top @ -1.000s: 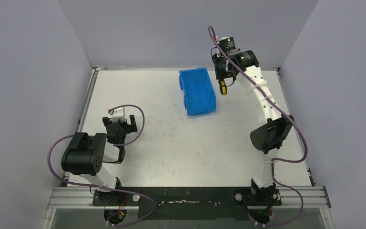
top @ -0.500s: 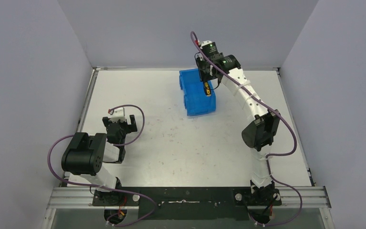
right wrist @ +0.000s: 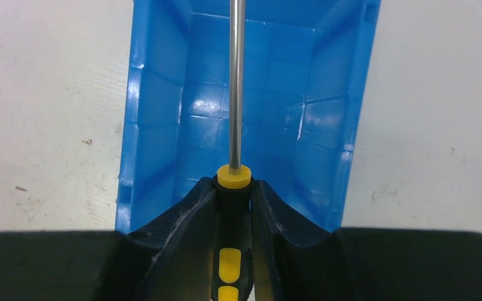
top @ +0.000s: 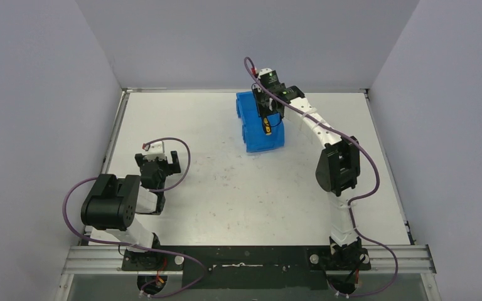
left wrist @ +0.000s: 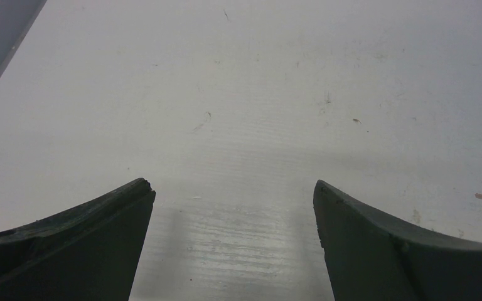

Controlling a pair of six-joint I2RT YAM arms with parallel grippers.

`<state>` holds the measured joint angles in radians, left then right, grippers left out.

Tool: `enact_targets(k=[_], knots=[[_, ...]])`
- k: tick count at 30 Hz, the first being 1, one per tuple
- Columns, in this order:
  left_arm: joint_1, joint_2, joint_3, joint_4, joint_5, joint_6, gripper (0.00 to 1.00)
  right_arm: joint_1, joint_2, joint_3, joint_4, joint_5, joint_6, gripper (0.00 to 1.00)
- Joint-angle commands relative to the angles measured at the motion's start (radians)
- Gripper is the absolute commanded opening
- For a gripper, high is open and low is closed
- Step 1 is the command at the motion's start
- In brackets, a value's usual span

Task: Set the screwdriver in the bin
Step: Place the screwdriver in the bin.

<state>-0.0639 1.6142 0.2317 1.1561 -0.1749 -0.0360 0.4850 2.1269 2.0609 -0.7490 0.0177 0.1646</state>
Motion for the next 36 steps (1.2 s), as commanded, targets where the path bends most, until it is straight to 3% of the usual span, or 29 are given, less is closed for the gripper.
enact_targets(k=[1, 18, 28, 36], knots=[[-0.002, -0.003, 0.023, 0.053, 0.002, 0.006, 0.97, 0.001, 0.024, -0.054, 0.161, -0.01, -0.007, 0.0], [-0.002, -0.003, 0.023, 0.053, 0.002, 0.007, 0.97, 0.001, 0.168, -0.128, 0.378, -0.01, -0.04, 0.0], [-0.002, -0.003, 0.023, 0.053, 0.001, 0.007, 0.97, 0.0, 0.174, -0.12, 0.387, -0.038, -0.053, 0.37], [-0.002, -0.003, 0.023, 0.054, 0.002, 0.007, 0.97, 0.001, 0.109, -0.107, 0.347, -0.021, -0.041, 0.39]])
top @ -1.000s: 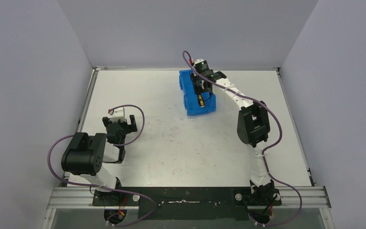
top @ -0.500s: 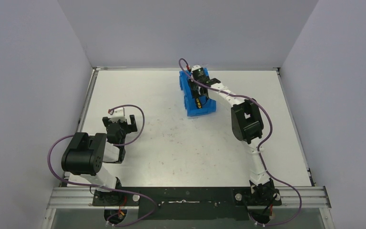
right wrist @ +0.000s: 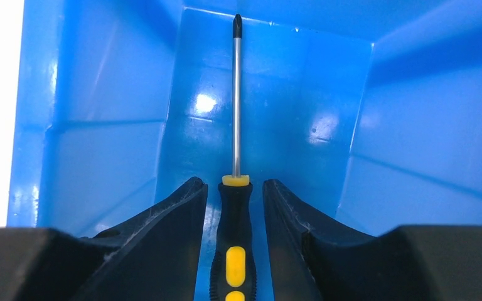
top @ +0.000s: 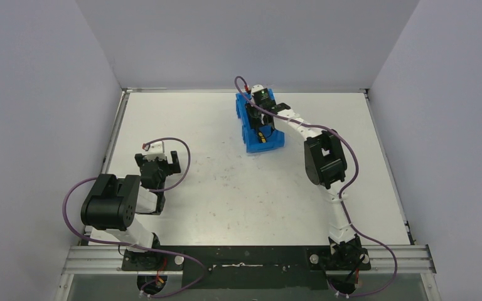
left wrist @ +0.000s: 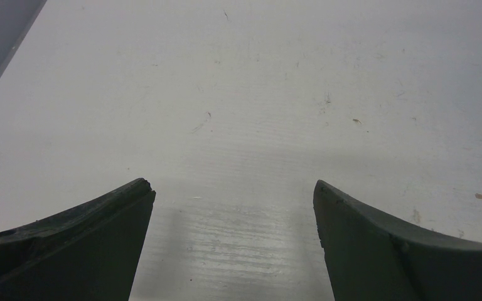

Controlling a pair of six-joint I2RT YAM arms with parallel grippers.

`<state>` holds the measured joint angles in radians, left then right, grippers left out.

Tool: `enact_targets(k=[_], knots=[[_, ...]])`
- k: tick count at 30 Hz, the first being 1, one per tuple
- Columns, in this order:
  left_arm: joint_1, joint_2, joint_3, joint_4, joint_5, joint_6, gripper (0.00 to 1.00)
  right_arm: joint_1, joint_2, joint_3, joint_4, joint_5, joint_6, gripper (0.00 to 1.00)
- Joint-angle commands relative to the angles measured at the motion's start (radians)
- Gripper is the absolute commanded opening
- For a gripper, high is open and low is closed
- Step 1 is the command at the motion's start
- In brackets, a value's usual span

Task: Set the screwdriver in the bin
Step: Place the screwdriver in the bin, then reset both arms

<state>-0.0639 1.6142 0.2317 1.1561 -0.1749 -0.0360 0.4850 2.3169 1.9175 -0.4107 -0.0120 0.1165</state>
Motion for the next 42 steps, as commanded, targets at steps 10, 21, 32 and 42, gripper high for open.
enact_targets(k=[10, 21, 32, 42], knots=[[-0.002, -0.003, 0.023, 0.054, 0.002, 0.007, 0.97, 0.002, -0.142, 0.137, -0.109, 0.057, 0.012, 0.59], [-0.001, -0.003, 0.023, 0.053, 0.002, 0.005, 0.97, 0.02, -0.201, 0.307, -0.218, 0.09, -0.004, 0.92], [-0.002, -0.004, 0.023, 0.053, 0.001, 0.007, 0.97, 0.047, -0.285, 0.381, -0.298, 0.114, -0.007, 1.0], [-0.002, -0.002, 0.023, 0.053, 0.002, 0.007, 0.97, 0.001, -0.395, 0.349, -0.381, 0.14, -0.012, 1.0]])
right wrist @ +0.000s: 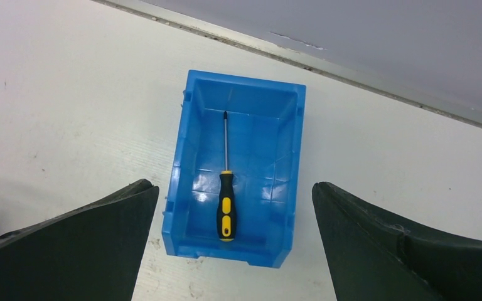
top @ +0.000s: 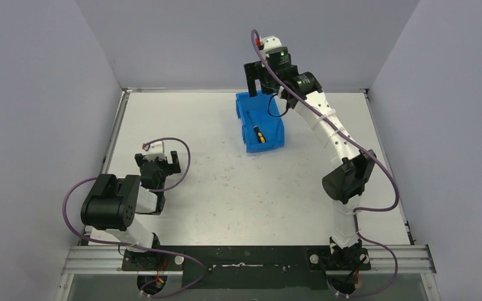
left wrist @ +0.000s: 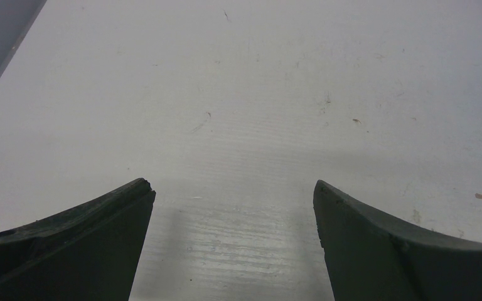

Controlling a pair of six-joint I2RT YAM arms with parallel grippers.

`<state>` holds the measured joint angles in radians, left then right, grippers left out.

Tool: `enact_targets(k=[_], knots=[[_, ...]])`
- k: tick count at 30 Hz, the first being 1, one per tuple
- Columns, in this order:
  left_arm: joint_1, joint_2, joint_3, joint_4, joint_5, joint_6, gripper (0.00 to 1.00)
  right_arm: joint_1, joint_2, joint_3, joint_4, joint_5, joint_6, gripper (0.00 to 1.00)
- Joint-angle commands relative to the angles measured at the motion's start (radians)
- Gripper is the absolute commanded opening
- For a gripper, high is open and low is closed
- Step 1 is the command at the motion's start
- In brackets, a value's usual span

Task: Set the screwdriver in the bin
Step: Reset both arms

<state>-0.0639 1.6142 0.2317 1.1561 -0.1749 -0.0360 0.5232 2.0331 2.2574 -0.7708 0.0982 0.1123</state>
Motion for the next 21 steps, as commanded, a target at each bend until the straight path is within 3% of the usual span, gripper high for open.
enact_targets(k=[1, 9, 21], knots=[[-0.002, -0.002, 0.023, 0.053, 0.002, 0.006, 0.97, -0.055, -0.119, 0.008, -0.031, 0.021, -0.008, 1.0], [-0.002, -0.003, 0.023, 0.053, 0.002, 0.007, 0.97, -0.196, -0.17, 0.001, -0.119, -0.038, -0.03, 1.0], [-0.002, -0.003, 0.023, 0.054, 0.001, 0.007, 0.97, -0.507, -0.187, -0.043, -0.176, -0.205, -0.037, 1.0]])
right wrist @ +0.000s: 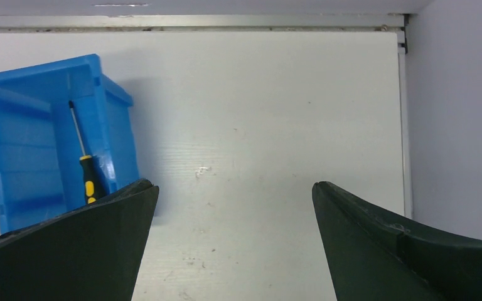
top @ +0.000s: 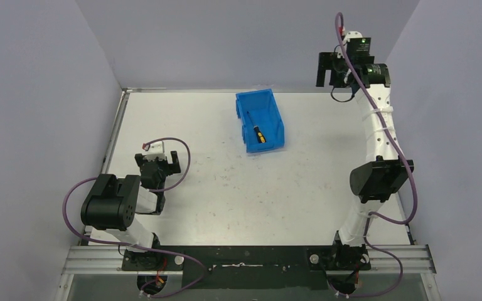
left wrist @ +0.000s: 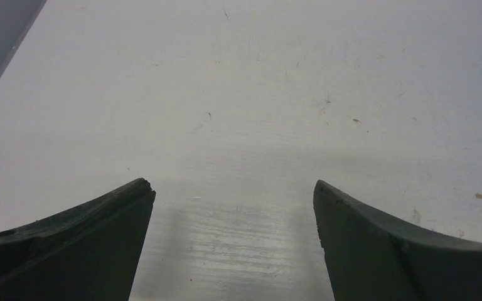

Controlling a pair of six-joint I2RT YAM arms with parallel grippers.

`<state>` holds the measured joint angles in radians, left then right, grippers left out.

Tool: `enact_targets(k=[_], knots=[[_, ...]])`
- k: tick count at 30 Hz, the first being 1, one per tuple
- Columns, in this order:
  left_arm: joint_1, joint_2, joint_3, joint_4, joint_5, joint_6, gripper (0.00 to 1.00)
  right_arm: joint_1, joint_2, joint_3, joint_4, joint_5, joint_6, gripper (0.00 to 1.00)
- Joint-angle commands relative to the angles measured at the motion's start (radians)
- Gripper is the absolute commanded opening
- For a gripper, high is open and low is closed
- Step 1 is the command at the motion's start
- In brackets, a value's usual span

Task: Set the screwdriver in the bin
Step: Reset both arms

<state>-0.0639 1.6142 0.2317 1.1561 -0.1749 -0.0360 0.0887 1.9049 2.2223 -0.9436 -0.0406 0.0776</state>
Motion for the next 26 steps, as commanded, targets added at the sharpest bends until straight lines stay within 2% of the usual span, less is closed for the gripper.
enact_targets(k=[1, 7, 26], knots=[[-0.002, -0.003, 0.023, 0.053, 0.001, 0.007, 0.97, -0.085, -0.057, -0.006, -0.006, -0.068, -0.002, 1.0], [-0.002, -0.003, 0.023, 0.053, 0.001, 0.007, 0.97, -0.149, -0.046, -0.001, -0.024, -0.061, -0.018, 1.0], [-0.002, -0.004, 0.023, 0.053, 0.001, 0.006, 0.97, -0.142, -0.059, -0.011, -0.011, -0.068, -0.027, 1.0]])
